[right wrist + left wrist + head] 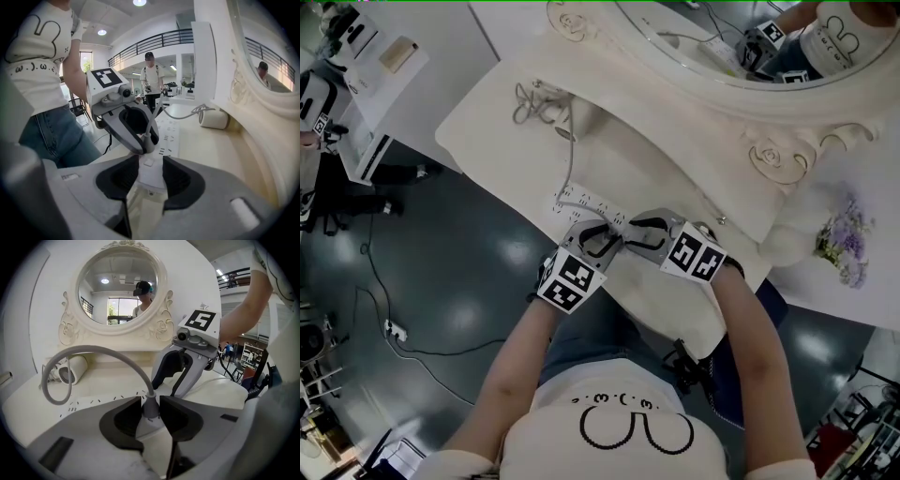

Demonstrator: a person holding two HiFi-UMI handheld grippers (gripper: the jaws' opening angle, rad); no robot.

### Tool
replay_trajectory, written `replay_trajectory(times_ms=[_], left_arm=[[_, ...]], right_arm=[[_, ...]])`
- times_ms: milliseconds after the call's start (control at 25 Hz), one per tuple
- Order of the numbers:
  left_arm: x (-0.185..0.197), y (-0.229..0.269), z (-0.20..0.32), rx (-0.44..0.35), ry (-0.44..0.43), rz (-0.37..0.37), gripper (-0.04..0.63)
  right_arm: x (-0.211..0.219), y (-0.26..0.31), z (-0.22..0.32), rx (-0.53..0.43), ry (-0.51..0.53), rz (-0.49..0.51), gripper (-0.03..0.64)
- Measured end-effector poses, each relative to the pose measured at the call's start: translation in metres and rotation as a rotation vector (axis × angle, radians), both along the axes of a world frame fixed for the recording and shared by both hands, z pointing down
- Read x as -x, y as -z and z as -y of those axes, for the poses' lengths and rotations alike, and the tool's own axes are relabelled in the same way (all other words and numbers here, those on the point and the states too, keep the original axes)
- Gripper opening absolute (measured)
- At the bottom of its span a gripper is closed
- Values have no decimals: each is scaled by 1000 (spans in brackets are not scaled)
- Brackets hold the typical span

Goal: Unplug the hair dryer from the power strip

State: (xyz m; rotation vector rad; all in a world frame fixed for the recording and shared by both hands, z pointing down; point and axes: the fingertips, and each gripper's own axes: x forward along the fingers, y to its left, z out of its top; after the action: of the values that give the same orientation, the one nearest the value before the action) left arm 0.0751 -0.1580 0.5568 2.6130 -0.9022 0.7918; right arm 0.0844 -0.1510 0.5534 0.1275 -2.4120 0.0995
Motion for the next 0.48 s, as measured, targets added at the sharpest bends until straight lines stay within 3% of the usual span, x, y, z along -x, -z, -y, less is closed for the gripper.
replay_trajectory(times_ms=[200,480], left_arm=[[0,1,2,-1,39,-35,109],[0,11,6,133,176,-198,105]], right_arm=[[-2,-1,2,-3,-4,-22,160],[0,-1,0,8,-13,-27,158]])
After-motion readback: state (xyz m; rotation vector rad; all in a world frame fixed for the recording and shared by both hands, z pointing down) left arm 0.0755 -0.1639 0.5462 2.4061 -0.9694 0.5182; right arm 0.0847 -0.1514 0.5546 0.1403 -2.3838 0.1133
